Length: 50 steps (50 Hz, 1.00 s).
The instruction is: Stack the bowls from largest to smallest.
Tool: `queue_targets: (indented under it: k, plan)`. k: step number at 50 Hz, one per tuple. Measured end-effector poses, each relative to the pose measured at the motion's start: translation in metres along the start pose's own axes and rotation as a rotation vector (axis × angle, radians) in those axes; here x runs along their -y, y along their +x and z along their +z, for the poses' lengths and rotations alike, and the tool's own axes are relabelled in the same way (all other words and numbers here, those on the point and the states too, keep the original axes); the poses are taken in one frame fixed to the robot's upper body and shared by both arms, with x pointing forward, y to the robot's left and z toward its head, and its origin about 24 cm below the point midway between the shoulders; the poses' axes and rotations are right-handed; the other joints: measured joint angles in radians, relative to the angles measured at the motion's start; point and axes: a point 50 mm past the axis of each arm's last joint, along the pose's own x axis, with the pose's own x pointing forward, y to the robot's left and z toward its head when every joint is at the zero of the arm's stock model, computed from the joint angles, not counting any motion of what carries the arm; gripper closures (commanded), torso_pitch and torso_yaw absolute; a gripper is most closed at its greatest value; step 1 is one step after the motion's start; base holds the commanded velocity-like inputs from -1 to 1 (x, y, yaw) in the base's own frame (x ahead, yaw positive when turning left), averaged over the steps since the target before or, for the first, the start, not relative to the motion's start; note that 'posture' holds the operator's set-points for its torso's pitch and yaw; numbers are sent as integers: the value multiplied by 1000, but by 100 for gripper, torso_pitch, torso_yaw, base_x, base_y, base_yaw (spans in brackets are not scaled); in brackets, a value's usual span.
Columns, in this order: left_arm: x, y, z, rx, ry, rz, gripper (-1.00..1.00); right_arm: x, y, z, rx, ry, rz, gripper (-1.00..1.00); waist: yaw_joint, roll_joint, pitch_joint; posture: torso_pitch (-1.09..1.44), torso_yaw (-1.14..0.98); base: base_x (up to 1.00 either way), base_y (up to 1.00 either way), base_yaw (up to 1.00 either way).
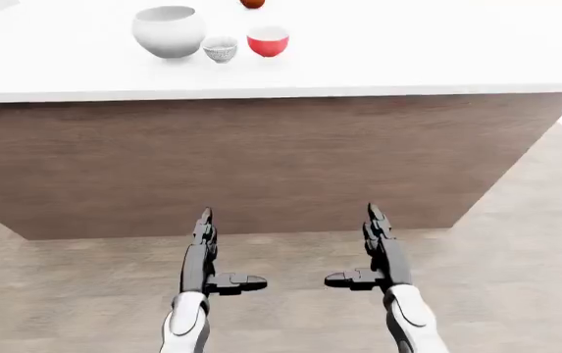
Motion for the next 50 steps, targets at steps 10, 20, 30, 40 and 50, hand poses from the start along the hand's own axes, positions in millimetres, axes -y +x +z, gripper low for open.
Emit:
queue_targets:
  k: [10,20,30,40,50]
  plan:
    - [6,-3,32,102,3,-17,-100,-9,-1,23,76,13,36,-100,9,-3,-57,0,0,0,0,0]
    - [3,-6,89,182,-9,-19,-100,-2,1,68,161,11,42,-100,9,-5,-69,0,0,0,0,0]
    - [-3,-16,166,284,1,-15,-100,11,-5,129,286,0,39,-100,-6,14,-72,0,0,1,12,0]
    - [-21,-30,194,314,-4,35,-100,3,-11,165,350,-19,77,-100,-12,76,-42,0,0,16,39,0]
    - [-23,-33,218,345,9,52,-100,12,-9,174,338,-3,62,-100,-6,14,-30,0,0,27,31,0]
